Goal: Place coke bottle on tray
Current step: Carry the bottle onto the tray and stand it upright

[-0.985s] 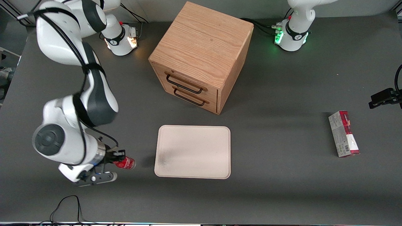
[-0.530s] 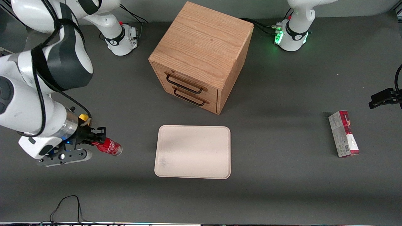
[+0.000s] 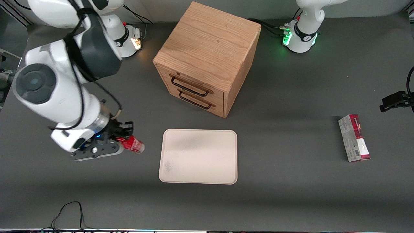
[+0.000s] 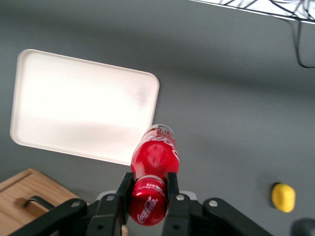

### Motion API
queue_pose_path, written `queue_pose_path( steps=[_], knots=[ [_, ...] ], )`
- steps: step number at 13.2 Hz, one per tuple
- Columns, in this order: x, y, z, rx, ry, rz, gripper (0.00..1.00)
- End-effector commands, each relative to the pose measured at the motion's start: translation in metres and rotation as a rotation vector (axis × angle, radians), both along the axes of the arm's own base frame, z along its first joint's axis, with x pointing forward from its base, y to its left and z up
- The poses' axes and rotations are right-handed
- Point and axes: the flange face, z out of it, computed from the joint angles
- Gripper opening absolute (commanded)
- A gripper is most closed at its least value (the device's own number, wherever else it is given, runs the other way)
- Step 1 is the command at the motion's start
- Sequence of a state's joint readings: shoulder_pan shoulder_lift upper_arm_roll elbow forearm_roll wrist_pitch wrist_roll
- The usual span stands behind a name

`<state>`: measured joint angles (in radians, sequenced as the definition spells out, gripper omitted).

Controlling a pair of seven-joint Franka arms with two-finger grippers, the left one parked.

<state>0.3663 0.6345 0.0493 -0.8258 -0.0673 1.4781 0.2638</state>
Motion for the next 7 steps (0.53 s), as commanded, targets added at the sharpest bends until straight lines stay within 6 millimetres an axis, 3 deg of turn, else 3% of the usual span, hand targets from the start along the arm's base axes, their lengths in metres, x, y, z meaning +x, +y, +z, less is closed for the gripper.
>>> queue_pose_path(
  steps=[1,4,7],
  knots=[
    [-0.008,0.03,0.0,0.007,-0.04,-0.063,0.0],
    [0.003,0.037,-0.021,0.015,-0.053,-0.059,0.0],
    [0.026,0.043,-0.076,0.016,-0.054,-0.06,0.0]
  ],
)
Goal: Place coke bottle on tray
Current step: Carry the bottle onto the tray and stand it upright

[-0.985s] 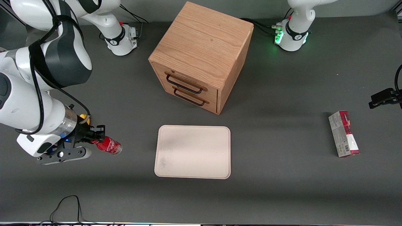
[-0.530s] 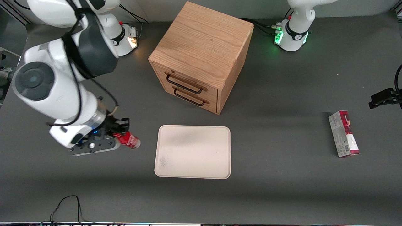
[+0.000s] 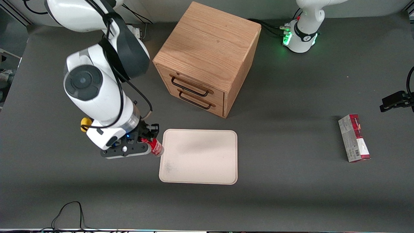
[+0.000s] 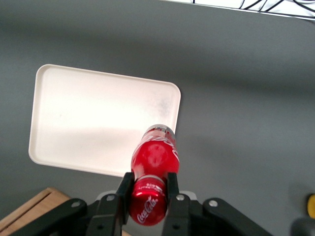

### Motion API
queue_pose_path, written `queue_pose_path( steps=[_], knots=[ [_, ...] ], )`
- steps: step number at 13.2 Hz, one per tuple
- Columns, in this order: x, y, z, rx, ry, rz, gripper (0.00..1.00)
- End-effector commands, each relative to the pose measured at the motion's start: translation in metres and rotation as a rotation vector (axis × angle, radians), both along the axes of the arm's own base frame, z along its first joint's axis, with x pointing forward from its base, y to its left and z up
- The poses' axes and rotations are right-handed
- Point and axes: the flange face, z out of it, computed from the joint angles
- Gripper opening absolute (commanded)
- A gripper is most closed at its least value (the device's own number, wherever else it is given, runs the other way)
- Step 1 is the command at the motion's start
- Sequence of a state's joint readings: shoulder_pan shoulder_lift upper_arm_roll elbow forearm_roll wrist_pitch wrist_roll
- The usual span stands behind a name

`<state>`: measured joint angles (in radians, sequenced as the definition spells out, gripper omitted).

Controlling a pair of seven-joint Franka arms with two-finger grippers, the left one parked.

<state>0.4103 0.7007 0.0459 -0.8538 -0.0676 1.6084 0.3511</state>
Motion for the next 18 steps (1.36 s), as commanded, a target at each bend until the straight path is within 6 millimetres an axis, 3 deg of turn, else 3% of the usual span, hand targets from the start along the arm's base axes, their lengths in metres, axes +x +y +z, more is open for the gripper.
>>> queue_pose_path(
  steps=[1,4,7,12,13,15,16,18],
  knots=[
    [0.021,0.004,-0.048,-0.004,-0.014,-0.02,0.0],
    [0.035,0.013,-0.109,-0.004,-0.002,-0.02,0.0],
    [0.042,0.013,-0.147,-0.006,0.008,-0.019,0.0],
    [0.046,0.01,-0.17,-0.008,0.016,-0.03,0.0],
    [0.046,0.01,-0.171,-0.008,0.017,-0.034,0.19],
    [0.046,0.01,-0.171,-0.008,0.017,-0.036,0.95],
    [0.047,0.009,-0.17,-0.009,0.015,-0.038,1.0],
    [0.047,0.008,-0.163,-0.01,0.014,-0.047,1.0]
  ],
)
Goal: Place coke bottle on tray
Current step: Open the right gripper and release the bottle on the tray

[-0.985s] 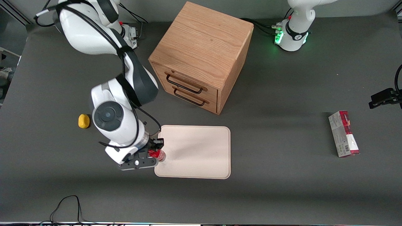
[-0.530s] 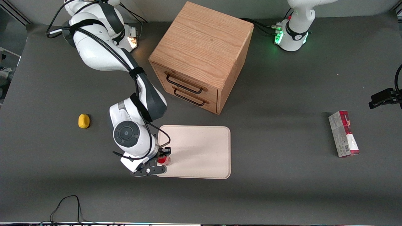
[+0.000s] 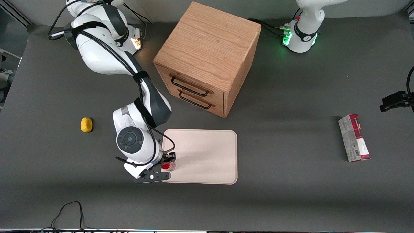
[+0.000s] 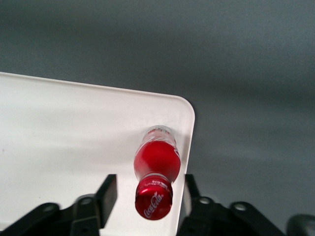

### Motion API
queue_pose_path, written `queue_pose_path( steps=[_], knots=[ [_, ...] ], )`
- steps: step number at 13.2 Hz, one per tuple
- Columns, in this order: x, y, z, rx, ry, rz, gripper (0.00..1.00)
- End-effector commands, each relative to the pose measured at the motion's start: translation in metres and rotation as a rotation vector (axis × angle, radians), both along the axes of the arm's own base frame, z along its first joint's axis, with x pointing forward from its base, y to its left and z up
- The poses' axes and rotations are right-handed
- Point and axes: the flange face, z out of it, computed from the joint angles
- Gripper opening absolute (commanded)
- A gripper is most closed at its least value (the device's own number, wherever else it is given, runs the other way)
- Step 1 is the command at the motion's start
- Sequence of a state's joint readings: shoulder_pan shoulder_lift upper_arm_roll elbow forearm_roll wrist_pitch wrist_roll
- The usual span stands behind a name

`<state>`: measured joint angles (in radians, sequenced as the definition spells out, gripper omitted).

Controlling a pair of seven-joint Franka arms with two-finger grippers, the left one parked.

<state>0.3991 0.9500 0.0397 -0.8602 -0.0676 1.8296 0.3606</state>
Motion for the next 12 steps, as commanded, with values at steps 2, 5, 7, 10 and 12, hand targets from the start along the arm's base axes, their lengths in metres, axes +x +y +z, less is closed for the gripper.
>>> queue_pose_path(
  steps=[2,5,7,10,12],
  knots=[
    [-0.005,-0.005,0.032,-0.018,0.008,-0.033,1.0],
    [-0.026,-0.019,0.106,-0.042,0.044,-0.044,1.0],
    [-0.04,-0.041,0.153,-0.057,0.067,-0.054,1.0],
    [-0.062,-0.096,0.216,-0.065,0.133,-0.02,1.0],
    [-0.073,-0.137,0.241,-0.057,0.164,-0.027,1.0]
  ],
)
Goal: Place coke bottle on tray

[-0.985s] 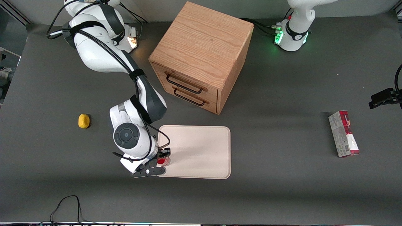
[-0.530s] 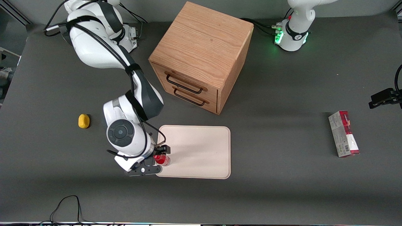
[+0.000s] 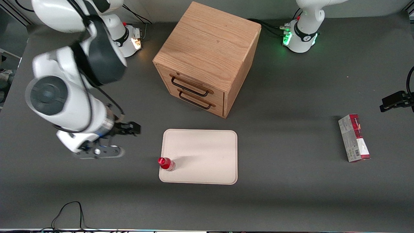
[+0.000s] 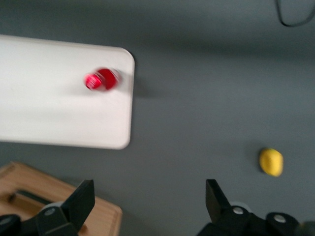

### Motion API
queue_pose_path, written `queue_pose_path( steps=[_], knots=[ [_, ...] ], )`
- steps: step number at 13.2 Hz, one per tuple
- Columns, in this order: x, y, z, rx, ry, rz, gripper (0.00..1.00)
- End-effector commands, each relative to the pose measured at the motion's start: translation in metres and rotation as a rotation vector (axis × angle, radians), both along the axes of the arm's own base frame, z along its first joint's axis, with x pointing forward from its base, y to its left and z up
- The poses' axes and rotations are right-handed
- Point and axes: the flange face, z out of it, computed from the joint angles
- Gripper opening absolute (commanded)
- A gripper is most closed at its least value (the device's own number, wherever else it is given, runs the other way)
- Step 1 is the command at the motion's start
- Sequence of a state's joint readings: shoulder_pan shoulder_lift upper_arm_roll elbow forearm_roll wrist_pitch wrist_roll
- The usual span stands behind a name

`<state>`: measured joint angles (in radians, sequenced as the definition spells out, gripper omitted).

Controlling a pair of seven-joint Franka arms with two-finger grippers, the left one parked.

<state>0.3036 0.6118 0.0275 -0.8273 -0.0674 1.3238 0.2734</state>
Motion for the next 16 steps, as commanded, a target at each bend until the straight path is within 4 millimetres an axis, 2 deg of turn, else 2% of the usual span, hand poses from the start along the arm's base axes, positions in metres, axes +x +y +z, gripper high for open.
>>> queue_pose_path(
  steps=[1,4,6,7,10,13,16],
  knots=[
    [-0.024,-0.047,0.026,0.026,0.053,0.009,1.0],
    [-0.056,-0.107,0.047,0.043,0.043,0.038,1.0],
    [-0.081,-0.137,0.051,0.052,0.013,0.035,1.0],
    [-0.094,-0.152,0.051,0.065,-0.01,0.034,1.0],
    [-0.124,-0.194,0.032,0.094,-0.047,0.035,1.0],
    [-0.128,-0.223,0.028,0.099,-0.057,0.032,1.0],
    [-0.119,-0.226,0.038,0.082,-0.072,0.033,1.0]
  ],
)
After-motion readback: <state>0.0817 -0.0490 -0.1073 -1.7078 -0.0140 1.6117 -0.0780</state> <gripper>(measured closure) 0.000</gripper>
